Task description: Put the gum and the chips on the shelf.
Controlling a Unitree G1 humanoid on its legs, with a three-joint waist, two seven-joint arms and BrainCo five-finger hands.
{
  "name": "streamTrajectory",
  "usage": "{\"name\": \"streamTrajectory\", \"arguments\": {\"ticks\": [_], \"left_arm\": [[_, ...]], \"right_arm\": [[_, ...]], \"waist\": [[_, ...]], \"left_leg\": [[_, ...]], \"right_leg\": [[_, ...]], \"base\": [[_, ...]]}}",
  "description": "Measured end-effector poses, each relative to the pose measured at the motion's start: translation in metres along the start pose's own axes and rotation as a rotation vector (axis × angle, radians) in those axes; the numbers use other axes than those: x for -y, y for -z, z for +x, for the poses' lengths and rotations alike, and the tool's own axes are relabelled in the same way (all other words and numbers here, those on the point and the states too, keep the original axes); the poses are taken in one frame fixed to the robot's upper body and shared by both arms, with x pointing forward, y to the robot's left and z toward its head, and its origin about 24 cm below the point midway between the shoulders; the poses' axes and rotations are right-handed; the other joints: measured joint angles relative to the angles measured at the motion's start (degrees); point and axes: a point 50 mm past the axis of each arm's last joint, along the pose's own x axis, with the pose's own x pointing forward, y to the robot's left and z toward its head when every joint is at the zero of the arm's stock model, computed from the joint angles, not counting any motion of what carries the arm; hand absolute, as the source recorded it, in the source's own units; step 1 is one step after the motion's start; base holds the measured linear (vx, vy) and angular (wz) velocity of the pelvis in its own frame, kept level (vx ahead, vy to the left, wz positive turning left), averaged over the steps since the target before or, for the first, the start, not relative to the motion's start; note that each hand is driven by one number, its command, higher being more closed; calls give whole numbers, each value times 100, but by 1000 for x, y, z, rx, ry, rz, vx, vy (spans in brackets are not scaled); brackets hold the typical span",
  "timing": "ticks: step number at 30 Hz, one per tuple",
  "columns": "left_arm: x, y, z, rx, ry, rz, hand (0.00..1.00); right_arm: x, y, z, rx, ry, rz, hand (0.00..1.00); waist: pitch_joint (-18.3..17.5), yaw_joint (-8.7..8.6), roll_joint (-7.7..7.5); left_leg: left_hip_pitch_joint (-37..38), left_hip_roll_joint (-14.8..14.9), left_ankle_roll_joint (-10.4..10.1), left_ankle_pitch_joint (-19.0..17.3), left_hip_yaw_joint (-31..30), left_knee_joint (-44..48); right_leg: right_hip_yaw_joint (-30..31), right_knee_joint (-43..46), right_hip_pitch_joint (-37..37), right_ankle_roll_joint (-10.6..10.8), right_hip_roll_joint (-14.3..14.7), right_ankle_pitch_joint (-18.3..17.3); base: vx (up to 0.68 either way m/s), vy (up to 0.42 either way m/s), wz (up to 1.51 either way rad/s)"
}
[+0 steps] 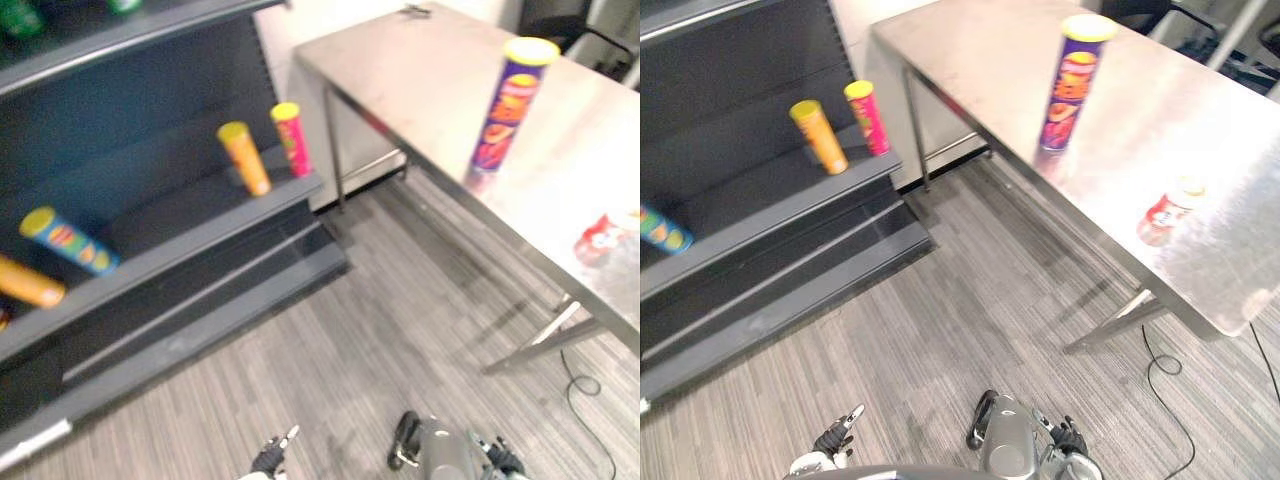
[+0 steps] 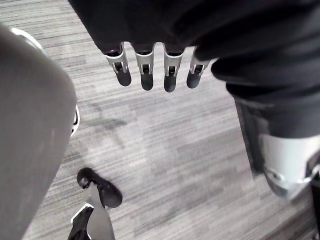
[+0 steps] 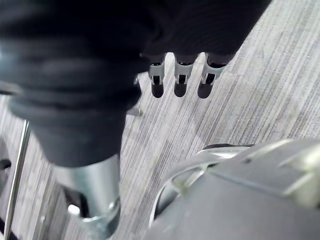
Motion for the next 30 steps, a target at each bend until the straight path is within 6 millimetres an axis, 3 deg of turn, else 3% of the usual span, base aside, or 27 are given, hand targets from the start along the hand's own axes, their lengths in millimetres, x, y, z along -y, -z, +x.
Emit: {"name": "streamTrajectory", "arguments": {"ticks": [1, 2, 3, 6, 9, 11, 13, 15, 16, 17, 19, 21, 25, 27, 30], "left_arm": [[-1, 2, -1, 0, -12, -38, 0], [0, 4, -2, -1, -19, -65, 0], [-3, 2, -2, 23, -37, -106, 0], [-2, -5, -1, 60, -35, -129, 0], [-4, -10, -2, 93, -44, -157, 0], [-6, -11, -2, 104, -50, -166, 0], [-7, -8, -3, 106, -66, -204, 0], [-7, -6, -3, 100, -68, -207, 0], [-5, 0, -5, 83, -65, -214, 0], [-8, -1, -5, 88, -73, -215, 0], [-18, 0, -6, 79, -96, -193, 0], [-22, 2, -6, 67, -100, -165, 0], [-19, 7, -5, 30, -78, -83, 0], [-16, 8, -5, 21, -61, -48, 0], [-12, 7, -5, 20, -40, -11, 0]], "right_arm": [[4, 1, 0, -4, 13, 6, 0], [6, 1, -1, -8, 19, 5, 0], [7, 3, -1, -11, 29, 17, 0], [22, 8, -5, -17, 103, 95, 0], [31, 14, -8, -26, 142, 128, 0], [28, 14, -8, -21, 135, 136, 0], [22, 11, -7, -4, 115, 141, 0], [18, 10, -7, 6, 103, 143, 0], [20, 10, -7, 7, 107, 143, 0], [17, 13, -8, -3, 103, 149, 0], [5, 23, -10, -29, 63, 165, 0], [-1, 27, -10, -45, 50, 174, 0], [1, 22, -6, -53, 57, 162, 0], [4, 24, -7, -63, 64, 143, 0], [9, 34, -10, -104, 84, 149, 0]], "waist": [[2, 6, 99], [13, 18, 114], [38, 31, 92], [66, 35, 39], [66, 185, 16], [70, 254, -36], [53, 319, -59], [47, 320, -55], [6, 319, 12], [-44, 307, -89], [-224, 318, -328], [-376, 311, -417], [-443, 324, -258], [-467, 312, -205], [-478, 307, -187]], "left_leg": [[-246, 499, 196, 316, -107, 1161], [-422, 698, 423, 604, -262, 1671], [-760, 830, 575, 742, -811, 2467], [-1479, 465, 526, 158, -1712, 2949], [-2090, 222, 524, -28, -1990, 2336], [-2307, -73, 517, -37, -2566, 1023], [-2254, -294, 525, 138, -3308, -307], [-2099, -426, 504, 468, -3601, -1039], [-1891, -432, 398, 839, -3573, -1360], [-1800, -539, 197, 906, -3378, -1332], [-1678, -733, 374, 720, -2930, -1360], [-1659, -817, 491, 598, -2591, -1369], [-1328, -917, 594, 512, -2098, -1656], [-1203, -1010, 632, 537, -1977, -1830], [-1106, -1198, 702, 584, -1977, -2040]], "right_leg": [[303, -84, 131, -113, 298, -35], [476, -136, 211, -185, 460, -37], [765, -222, 368, -311, 690, -65], [1479, -519, 912, -304, 969, -38], [2106, -814, 1296, -198, 1094, 21], [2588, -951, 1461, -29, 1105, 16], [3085, -907, 1510, 203, 1088, -135], [3438, -748, 1494, 373, 1031, -291], [3622, -583, 1482, 529, 1015, -467], [3779, -469, 1484, 658, 851, -570], [3815, -822, 1479, 884, 500, -386], [3901, -1209, 1474, 1013, 337, -117], [3721, -1993, 1480, 1056, 140, 792], [3441, -2269, 1510, 1047, 51, 1042], [3132, -2541, 1575, 1077, -119, 1084]], "base": [[319, -169, -140], [327, -96, -159], [307, -38, -144], [307, -14, -136], [291, 85, -123], [227, 184, -117], [230, 275, -124], [324, 423, -98], [290, 394, -78], [271, 397, -84], [231, 413, -88], [156, 343, -85], [40, 213, -97], [-22, 153, -74], [-45, 71, -26]]}}
